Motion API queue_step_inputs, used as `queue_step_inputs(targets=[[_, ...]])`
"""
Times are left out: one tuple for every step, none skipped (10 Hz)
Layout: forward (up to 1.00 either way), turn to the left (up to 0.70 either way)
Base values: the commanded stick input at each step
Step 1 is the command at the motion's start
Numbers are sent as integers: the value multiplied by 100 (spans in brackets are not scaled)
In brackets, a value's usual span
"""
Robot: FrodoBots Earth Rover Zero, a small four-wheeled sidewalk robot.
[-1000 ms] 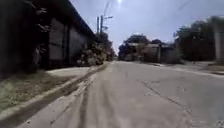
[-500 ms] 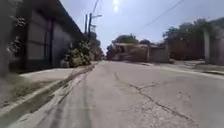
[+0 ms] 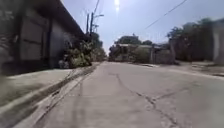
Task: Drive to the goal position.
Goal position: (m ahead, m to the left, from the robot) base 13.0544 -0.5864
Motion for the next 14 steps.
queue_step_inputs(targets=[[100, 2], [100, 2], [100, 2], [100, 2], [100, 2], [100, 2], [100, 2], [100, 2], [100, -16], [100, -34], [100, -24], [100, -6], [100, 2], [100, 2]])
